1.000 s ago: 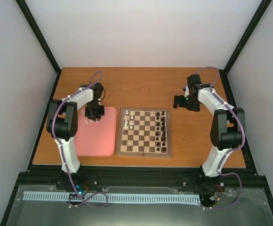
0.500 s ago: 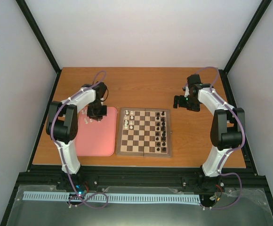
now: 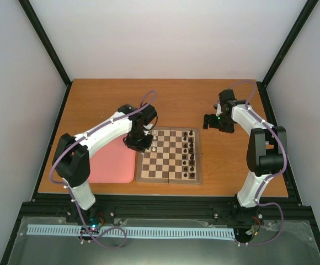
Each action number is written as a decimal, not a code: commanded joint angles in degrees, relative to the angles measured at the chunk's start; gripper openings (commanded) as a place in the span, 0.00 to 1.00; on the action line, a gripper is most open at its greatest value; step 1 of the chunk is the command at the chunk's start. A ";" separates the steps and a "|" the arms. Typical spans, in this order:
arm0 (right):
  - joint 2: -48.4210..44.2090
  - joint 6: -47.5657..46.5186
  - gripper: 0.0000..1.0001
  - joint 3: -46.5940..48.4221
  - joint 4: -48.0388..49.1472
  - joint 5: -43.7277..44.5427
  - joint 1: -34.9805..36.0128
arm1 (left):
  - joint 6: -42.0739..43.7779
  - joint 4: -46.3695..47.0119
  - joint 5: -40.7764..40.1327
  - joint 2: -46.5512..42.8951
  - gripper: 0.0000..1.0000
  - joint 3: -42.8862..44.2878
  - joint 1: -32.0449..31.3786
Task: Set up the chess pieces on the board
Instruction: Place the chess piece on the chessboard, then pick up the chess piece from the storage box.
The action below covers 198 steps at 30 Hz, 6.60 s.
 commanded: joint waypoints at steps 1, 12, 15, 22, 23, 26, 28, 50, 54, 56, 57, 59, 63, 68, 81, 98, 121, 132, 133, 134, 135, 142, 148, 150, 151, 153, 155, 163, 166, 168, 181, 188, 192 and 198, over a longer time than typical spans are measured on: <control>-1.94 0.46 1.00 -1.54 1.34 0.75 -0.59 | -3.23 -0.46 0.67 0.05 0.01 0.14 -2.25; -3.21 0.20 1.00 -2.17 1.97 0.90 -0.59 | -3.28 3.36 -0.51 5.81 0.01 2.36 -4.33; -3.29 0.11 1.00 -2.11 1.92 1.05 -0.59 | -2.77 4.12 -0.65 7.49 0.01 3.02 -4.48; -2.80 0.20 1.00 -1.95 2.16 0.95 -0.59 | -1.87 4.79 -0.22 10.26 0.01 5.14 -4.58; -2.70 0.20 1.00 -1.96 2.23 0.94 -0.59 | -1.73 4.96 -0.03 10.51 0.01 5.13 -4.58; -2.35 0.12 1.00 -1.81 2.19 0.85 -0.59 | -1.19 5.34 0.90 11.62 0.01 5.65 -4.66; -2.17 0.11 1.00 -1.70 2.11 0.86 -0.59 | -0.85 5.20 1.33 12.40 0.01 6.16 -4.82; -1.89 0.01 1.00 -1.59 1.92 0.84 -0.68 | 0.02 5.57 1.25 15.02 0.01 7.12 -5.06; -2.07 -0.06 1.00 -1.78 1.94 0.81 -0.68 | -0.07 5.96 1.15 15.05 0.01 6.67 -5.10; -2.19 -0.15 1.00 -1.78 1.92 0.76 -0.68 | -0.13 6.16 1.08 15.07 0.05 6.44 -5.07; -2.24 -0.15 1.00 -1.81 1.92 0.86 -0.68 | -0.09 6.22 1.03 15.00 0.06 6.47 -5.06; -2.34 -0.11 1.00 -1.87 1.87 0.85 -0.68 | -0.11 6.32 1.01 14.90 0.08 6.43 -5.10; -2.40 -0.15 1.00 -1.95 1.85 0.81 -0.68 | 0.09 6.40 1.37 14.92 0.11 6.39 -5.05; -2.45 -0.15 1.00 -1.91 1.83 0.84 -0.66 | 0.08 6.49 1.54 14.73 0.13 5.87 -5.11; -2.52 -0.02 1.00 -2.22 2.06 0.65 -0.68 | -0.09 6.22 0.95 13.37 0.14 4.24 -5.11; -2.43 -0.06 1.00 -2.15 2.19 0.18 -0.68 | 0.25 4.74 0.50 12.58 0.26 6.03 -5.10; -1.36 0.29 1.00 -0.18 1.98 -0.89 -0.68 | 1.91 -2.96 -7.88 2.14 0.56 13.44 11.64; -1.49 0.03 1.00 -0.39 1.67 -0.40 -0.68 | 4.81 6.47 -8.30 9.43 0.52 10.45 25.90; -1.52 -0.06 1.00 -0.29 1.58 -0.31 -0.68 | 5.08 6.83 -8.29 10.35 0.52 10.32 26.37; -1.53 -0.06 1.00 -0.29 1.49 -0.21 -0.68 | 5.25 7.19 -8.29 11.00 0.51 10.30 26.84; -1.45 -0.12 1.00 -0.31 1.41 -0.15 -0.68 | 5.43 7.46 -8.29 11.55 0.51 10.29 27.33; -1.13 -0.11 1.00 -0.24 1.15 0.10 -0.68 | 6.27 8.47 -8.29 14.01 0.50 11.09 30.48; -0.60 -0.11 1.00 0.14 1.04 0.15 -0.68 | 6.20 8.99 -7.60 15.79 0.50 11.34 30.91; -0.43 -0.15 1.00 0.26 0.98 0.20 -0.68 | 6.17 9.21 -7.58 16.33 0.50 11.63 30.89; -0.33 -0.13 1.00 0.39 0.89 0.23 -0.68 | 6.14 9.22 -7.63 16.59 0.49 11.95 30.90; -0.15 -0.17 1.00 0.63 0.78 0.33 -0.68 | 6.19 9.07 -7.63 17.15 0.49 12.63 30.90; -0.01 -0.24 1.00 0.78 0.70 0.45 -0.66 | 6.26 8.79 -7.76 17.89 0.49 13.64 30.85; 0.22 -0.14 1.00 0.86 0.60 0.78 -0.65 | 6.18 8.33 -7.26 20.15 0.49 15.73 30.88; 0.34 -0.15 1.00 0.94 0.63 0.89 -0.68 | 6.13 8.42 -6.90 20.59 0.48 15.66 30.92; 0.51 -0.14 1.00 0.98 0.60 0.76 -0.67 | 6.09 8.29 -6.94 20.79 0.46 15.64 30.90; 1.00 -0.22 1.00 1.39 0.37 0.68 -0.68 | 6.00 8.38 -7.06 22.42 0.37 15.66 30.91; 0.99 -0.24 1.00 1.47 0.34 0.78 -0.66 | 6.23 8.32 -7.59 22.97 0.34 15.35 30.87; 0.91 -0.15 1.00 1.39 0.38 0.75 -0.68 | 6.09 8.33 -7.78 22.88 0.25 15.30 30.91; 0.91 -0.15 1.00 1.22 0.43 0.91 -0.68 | 6.25 7.88 -7.68 22.39 0.08 15.14 30.92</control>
